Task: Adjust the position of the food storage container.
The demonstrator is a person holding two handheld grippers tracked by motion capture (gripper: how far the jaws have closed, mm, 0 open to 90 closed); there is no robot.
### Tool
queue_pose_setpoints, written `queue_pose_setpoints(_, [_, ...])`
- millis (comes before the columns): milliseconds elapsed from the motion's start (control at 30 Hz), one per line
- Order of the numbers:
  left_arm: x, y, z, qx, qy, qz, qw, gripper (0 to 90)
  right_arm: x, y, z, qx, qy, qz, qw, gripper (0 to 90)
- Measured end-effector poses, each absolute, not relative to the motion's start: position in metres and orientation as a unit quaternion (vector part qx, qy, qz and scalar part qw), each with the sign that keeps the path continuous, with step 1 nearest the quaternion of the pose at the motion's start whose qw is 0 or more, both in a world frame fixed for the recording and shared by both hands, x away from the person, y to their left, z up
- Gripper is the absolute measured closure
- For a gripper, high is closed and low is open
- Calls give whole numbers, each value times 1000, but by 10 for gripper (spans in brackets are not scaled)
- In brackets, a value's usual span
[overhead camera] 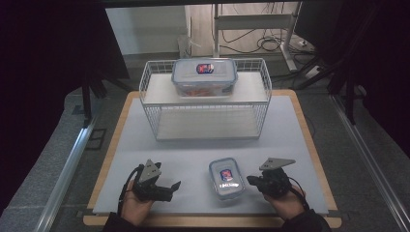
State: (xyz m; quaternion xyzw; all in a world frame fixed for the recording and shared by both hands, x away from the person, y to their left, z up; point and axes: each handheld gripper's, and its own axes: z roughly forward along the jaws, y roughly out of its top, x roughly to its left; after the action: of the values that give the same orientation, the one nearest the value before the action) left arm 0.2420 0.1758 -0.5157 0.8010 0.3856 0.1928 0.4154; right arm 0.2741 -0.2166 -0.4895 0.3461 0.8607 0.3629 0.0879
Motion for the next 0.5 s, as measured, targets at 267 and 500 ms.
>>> queue_pose_setpoints(267, [242, 176, -515, 800, 386, 195, 416, 36, 243, -212, -499, 328, 878, 338, 81, 898])
queue_pose_setpoints(500, [244, 175, -515, 800, 388, 189, 418, 39, 244, -204, -507, 324, 880, 346, 38, 899])
